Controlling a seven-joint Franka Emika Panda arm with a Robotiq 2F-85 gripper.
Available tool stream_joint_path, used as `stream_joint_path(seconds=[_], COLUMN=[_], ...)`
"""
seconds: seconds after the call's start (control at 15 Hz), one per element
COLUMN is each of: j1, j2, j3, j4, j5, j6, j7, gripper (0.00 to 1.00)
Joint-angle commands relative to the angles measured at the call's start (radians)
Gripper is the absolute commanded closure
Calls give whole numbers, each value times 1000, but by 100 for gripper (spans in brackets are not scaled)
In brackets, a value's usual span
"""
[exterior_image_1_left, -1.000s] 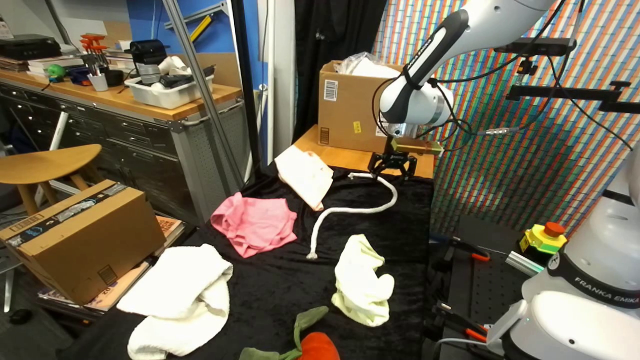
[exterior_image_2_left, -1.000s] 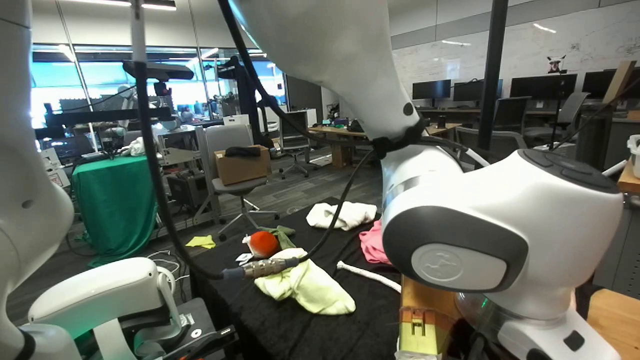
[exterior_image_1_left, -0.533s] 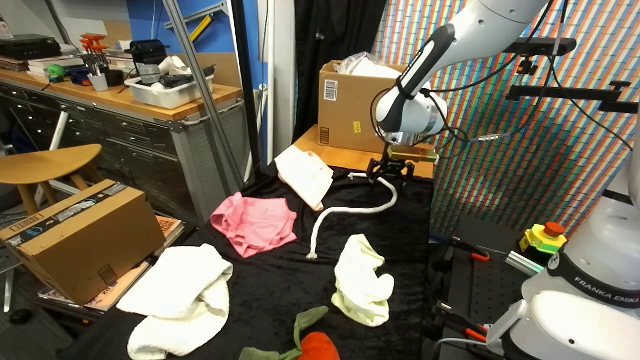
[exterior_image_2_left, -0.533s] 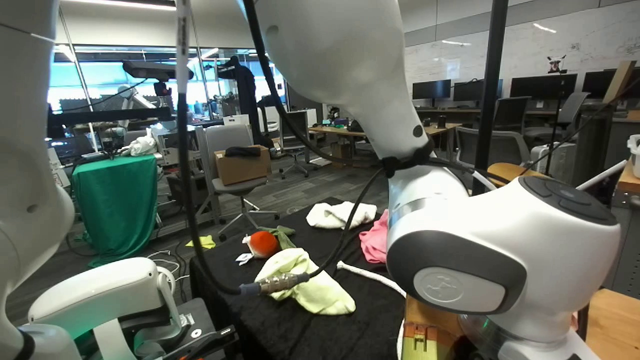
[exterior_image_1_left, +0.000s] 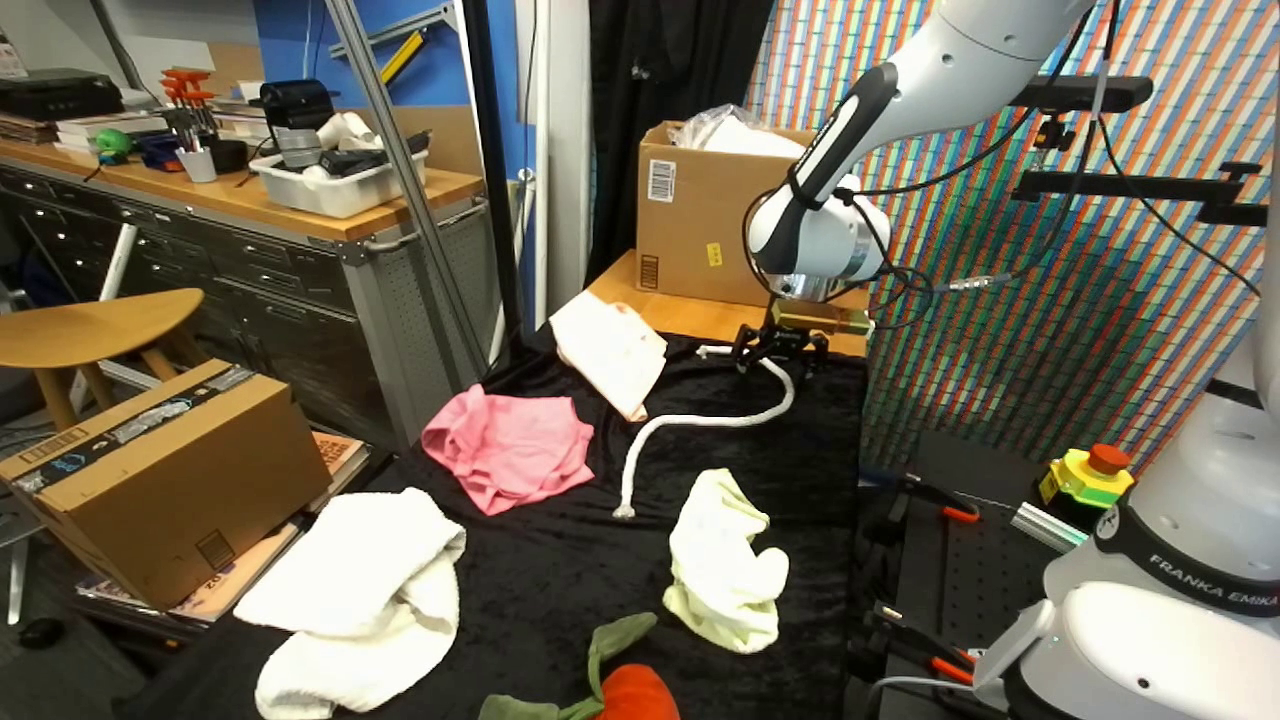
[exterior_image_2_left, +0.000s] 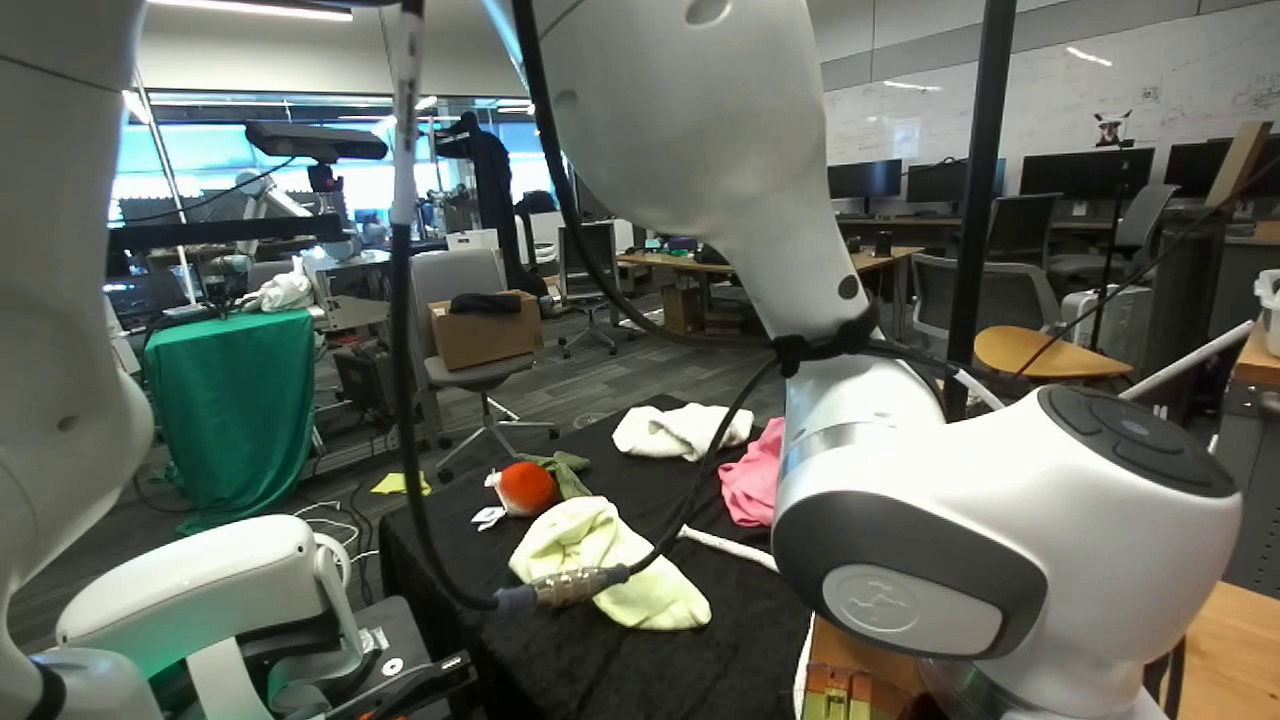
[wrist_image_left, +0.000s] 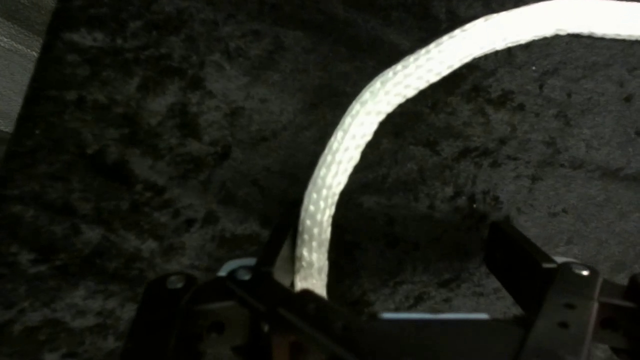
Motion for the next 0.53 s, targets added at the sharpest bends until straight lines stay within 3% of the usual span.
stream_joint_path(seconds=[0.0, 0.47], j1=[-22, 1], j2=[7, -24], j3=[24, 31], j4=[18, 31], j5=[34, 10], j6=[26, 42], j7=[-12, 7], gripper=[0, 0])
